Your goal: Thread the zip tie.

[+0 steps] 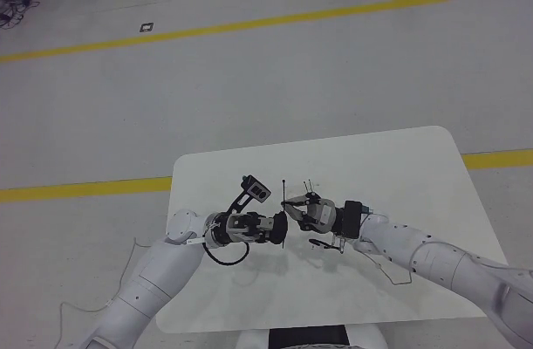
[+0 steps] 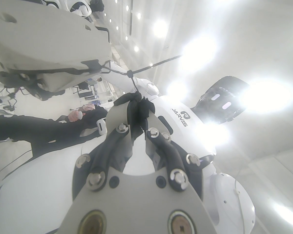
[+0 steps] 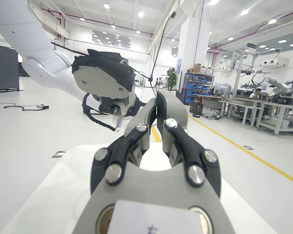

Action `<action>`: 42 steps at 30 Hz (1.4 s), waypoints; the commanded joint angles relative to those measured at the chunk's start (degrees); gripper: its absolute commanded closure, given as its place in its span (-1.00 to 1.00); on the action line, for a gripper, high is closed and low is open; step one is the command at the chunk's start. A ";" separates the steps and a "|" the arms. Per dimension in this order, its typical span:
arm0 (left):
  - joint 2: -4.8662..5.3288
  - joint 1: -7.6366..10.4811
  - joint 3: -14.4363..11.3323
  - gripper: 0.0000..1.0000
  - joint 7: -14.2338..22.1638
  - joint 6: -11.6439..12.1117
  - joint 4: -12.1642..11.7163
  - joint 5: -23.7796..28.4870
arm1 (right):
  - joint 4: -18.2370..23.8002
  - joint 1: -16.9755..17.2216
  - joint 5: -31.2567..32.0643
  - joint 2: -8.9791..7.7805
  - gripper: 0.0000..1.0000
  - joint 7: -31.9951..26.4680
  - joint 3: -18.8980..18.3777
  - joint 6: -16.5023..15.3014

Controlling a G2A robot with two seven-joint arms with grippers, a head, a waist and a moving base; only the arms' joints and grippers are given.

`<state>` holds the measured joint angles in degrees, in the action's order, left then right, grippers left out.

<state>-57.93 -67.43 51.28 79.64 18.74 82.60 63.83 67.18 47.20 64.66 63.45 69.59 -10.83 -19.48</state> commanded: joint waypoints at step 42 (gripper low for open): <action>-0.46 -3.50 4.13 1.00 -2.06 -1.99 4.44 -2.74 | 0.54 2.42 2.00 -1.00 1.00 -11.18 -2.59 0.00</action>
<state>-58.37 -70.88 55.37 77.57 16.77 87.05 61.12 67.79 49.54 66.72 62.46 58.54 -13.35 -19.48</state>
